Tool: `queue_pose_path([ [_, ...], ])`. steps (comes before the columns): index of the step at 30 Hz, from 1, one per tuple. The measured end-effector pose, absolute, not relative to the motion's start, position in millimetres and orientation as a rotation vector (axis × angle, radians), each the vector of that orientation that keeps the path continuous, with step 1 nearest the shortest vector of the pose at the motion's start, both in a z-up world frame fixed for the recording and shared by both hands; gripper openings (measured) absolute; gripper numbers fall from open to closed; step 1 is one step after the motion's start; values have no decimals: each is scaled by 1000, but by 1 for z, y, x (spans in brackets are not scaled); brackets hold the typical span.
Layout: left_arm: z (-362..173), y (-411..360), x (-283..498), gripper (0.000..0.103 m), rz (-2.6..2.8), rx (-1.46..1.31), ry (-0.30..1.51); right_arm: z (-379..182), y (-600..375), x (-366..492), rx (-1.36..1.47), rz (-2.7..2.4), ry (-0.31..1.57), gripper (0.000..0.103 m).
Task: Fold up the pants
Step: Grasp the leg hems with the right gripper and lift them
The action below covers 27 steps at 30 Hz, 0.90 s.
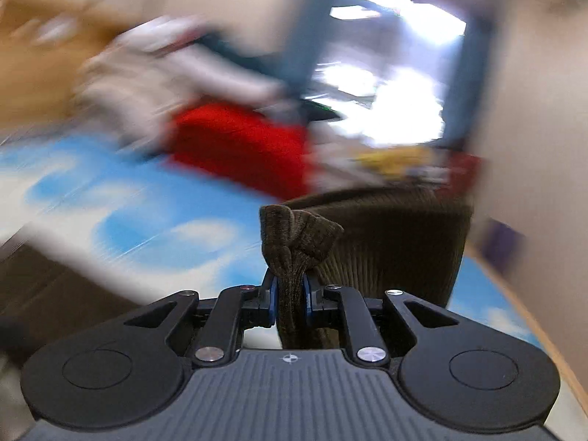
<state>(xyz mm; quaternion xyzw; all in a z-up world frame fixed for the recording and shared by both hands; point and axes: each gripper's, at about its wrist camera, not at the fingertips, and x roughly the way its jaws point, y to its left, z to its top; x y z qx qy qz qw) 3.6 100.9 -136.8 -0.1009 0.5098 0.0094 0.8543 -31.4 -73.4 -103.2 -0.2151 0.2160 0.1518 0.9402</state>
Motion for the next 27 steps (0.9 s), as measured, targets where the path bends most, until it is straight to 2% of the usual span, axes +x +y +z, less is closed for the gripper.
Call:
queue_pose_path([
  [3, -137, 112, 1, 37, 38, -248, 1082, -172, -34, -48, -569, 461, 650, 18],
  [5, -135, 118, 0, 38, 43, -272, 1081, -187, -32, -61, -613, 480, 674, 22],
  [9, -131, 120, 2, 39, 36, -298, 1065, -161, -50, -68, -562, 521, 624, 36],
  [11, -129, 120, 3, 39, 34, -309, 1049, -145, -55, -68, -530, 550, 580, 52],
  [13, -126, 122, 1, 39, 34, -335, 1032, -136, -58, -65, -508, 575, 555, 58],
  [16, -124, 120, 4, 39, 31, -366, 1017, -148, -47, -58, -518, 539, 581, 59],
  [17, -123, 119, 4, 39, 33, -367, 1014, -155, -45, -56, -502, 537, 603, 57],
  [18, -122, 117, 3, 39, 35, -366, 1012, -163, -44, -54, -496, 569, 646, 51],
  [19, -122, 116, 3, 39, 36, -363, 1010, -172, -40, -55, -518, 622, 686, 24],
  [21, -122, 111, 4, 39, 31, -353, 1011, -181, -39, -69, -617, 655, 652, 15],
  [22, -121, 109, 4, 39, 27, -347, 1010, -181, -42, -74, -644, 667, 640, 2],
  [27, -115, 96, 15, 39, -4, -358, 961, -162, -55, -92, -648, 736, 566, 0],
])
